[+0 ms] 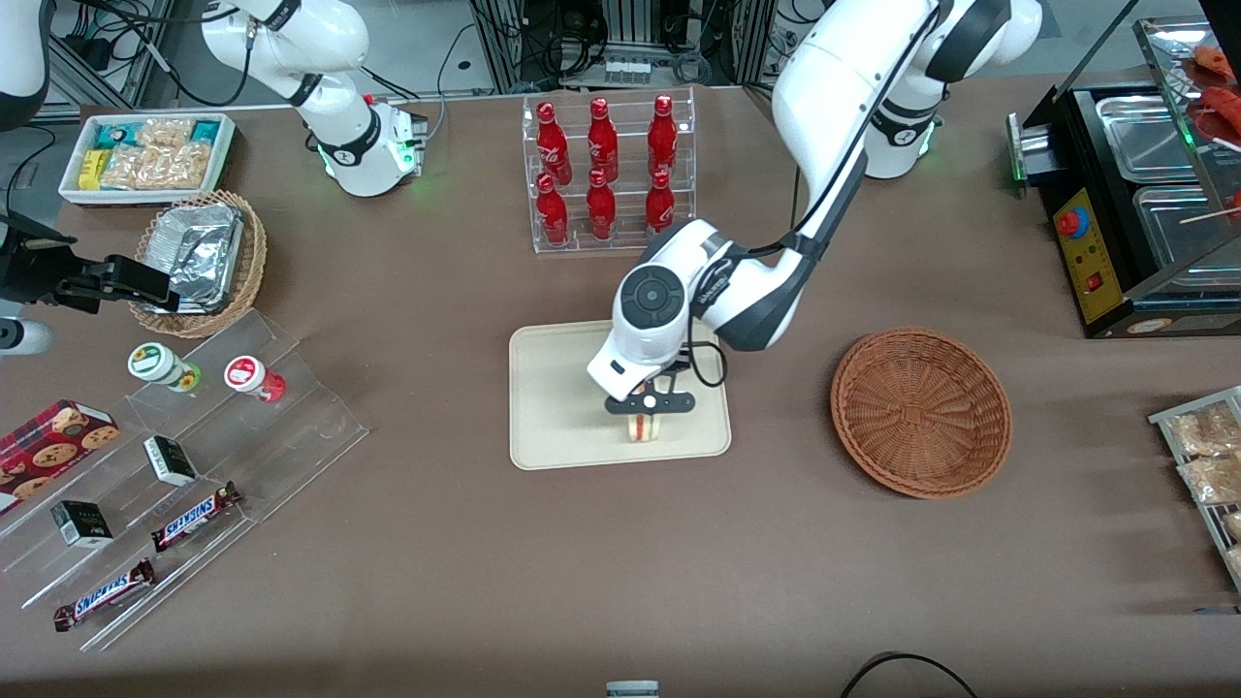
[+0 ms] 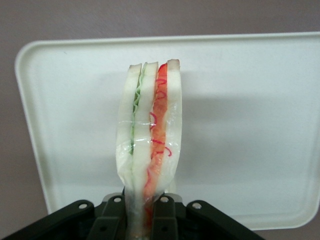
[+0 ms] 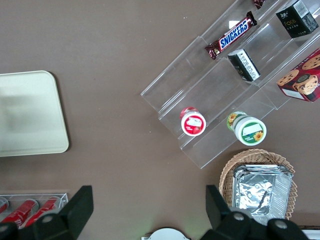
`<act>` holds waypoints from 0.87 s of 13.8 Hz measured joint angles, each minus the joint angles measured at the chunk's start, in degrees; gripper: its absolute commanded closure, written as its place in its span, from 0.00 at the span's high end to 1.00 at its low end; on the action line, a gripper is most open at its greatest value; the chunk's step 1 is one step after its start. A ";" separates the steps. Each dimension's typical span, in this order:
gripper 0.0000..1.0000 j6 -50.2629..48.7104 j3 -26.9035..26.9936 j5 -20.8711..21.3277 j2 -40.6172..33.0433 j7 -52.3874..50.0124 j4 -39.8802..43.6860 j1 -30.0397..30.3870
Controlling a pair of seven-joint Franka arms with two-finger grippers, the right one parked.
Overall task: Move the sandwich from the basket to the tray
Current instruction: 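Lower the sandwich onto the tray and open the left gripper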
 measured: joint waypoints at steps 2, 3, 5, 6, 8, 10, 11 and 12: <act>0.00 -0.02 -1.06 -1.12 1.66 -2.12 1.58 -0.07; 0.00 -0.02 -1.47 -1.32 2.37 -2.71 2.10 -0.10; 0.00 -0.05 -1.95 -1.40 3.27 -3.07 2.55 -0.25; 0.00 -0.08 -1.98 -1.40 3.54 -3.20 2.65 -0.46; 0.00 -0.12 -1.98 -1.40 3.75 -3.47 2.67 -0.75; 0.00 -0.28 -1.94 -1.38 3.79 -3.54 2.68 -0.79; 0.00 -0.63 -1.88 -1.37 3.80 -3.59 2.69 -0.79; 0.00 -0.97 -1.81 -1.35 3.80 -3.78 2.72 -0.78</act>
